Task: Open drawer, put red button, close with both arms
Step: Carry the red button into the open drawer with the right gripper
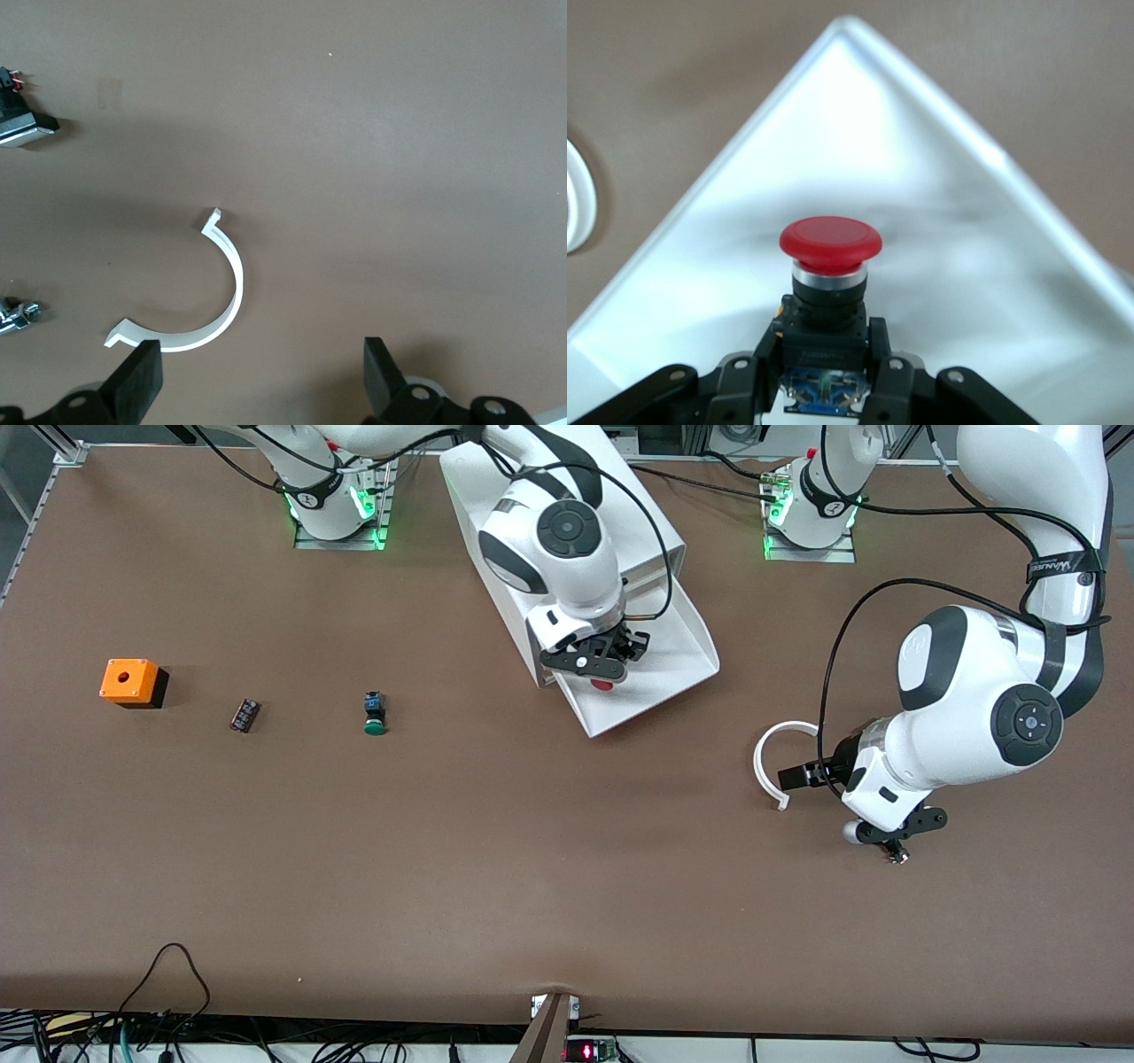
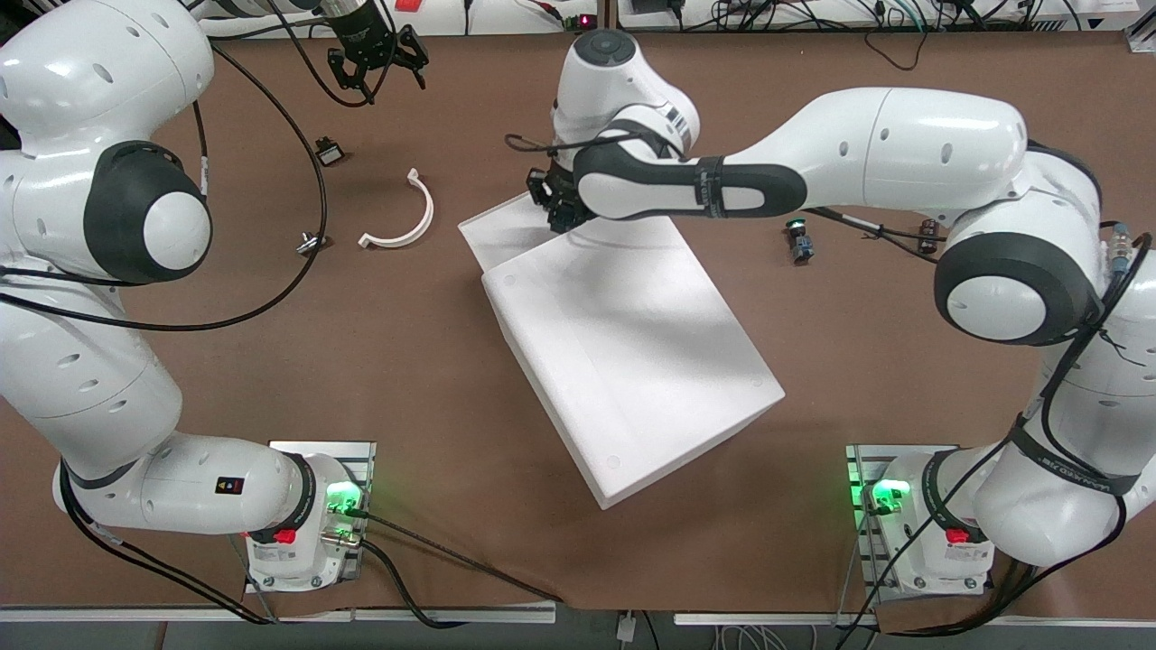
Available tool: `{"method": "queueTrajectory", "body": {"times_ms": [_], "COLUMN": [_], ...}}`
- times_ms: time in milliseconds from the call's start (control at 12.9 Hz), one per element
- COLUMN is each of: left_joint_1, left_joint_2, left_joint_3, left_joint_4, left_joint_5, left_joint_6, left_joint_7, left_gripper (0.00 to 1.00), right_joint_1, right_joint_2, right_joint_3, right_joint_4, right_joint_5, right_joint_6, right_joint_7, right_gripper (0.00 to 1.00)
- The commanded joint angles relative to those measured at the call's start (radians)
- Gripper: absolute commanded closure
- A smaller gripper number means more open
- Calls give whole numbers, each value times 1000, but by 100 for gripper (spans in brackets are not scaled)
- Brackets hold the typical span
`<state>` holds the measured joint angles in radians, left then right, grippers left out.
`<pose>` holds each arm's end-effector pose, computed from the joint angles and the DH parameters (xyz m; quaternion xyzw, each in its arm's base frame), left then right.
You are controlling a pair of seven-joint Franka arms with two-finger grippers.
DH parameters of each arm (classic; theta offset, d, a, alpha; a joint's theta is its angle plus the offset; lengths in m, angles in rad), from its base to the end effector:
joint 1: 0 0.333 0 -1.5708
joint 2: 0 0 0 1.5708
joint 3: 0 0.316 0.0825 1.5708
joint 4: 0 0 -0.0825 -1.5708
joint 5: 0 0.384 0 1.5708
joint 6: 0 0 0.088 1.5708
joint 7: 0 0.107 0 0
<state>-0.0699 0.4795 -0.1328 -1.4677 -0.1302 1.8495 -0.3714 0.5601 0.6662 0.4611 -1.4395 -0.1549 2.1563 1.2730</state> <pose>0.6704 -0.1337 0.3994 0.9885 0.1104 -0.0711 0.0754 0.4398 0.5785 0.3400 -0.9863 0.1373 0.0390 0.0830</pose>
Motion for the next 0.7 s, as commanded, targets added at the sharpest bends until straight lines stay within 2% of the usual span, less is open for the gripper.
{"method": "queueTrajectory", "body": {"times_ms": [0, 154, 232, 309, 386, 618], "left_joint_1": [5, 5, 5, 5, 5, 5], "left_joint_2": [-13, -13, -13, -13, -13, -19], "left_joint_3": [-7, -7, -7, -7, -7, -5], "left_joint_4": [0, 0, 0, 0, 0, 0], "left_joint_5": [34, 34, 34, 34, 34, 34], "left_joint_6": [-12, -12, -13, -13, -13, -13], "left_joint_7": [-11, -12, -12, -12, -12, -12], "left_gripper": [0, 0, 0, 0, 0, 0], "right_joint_1": [23, 35, 32, 26, 23, -18], "right_joint_2": [32, 53, 53, 50, 41, 7], "right_joint_3": [-9, -9, -9, -9, -13, -44], "right_joint_4": [33, 33, 33, 36, 40, 118], "right_joint_5": [-9, -14, -15, -17, -18, -15], "right_joint_6": [-7, -7, -7, -9, -13, -85], "right_joint_7": [61, 103, 95, 94, 89, 48], "right_gripper": [100, 94, 75, 19, 0, 0]}}
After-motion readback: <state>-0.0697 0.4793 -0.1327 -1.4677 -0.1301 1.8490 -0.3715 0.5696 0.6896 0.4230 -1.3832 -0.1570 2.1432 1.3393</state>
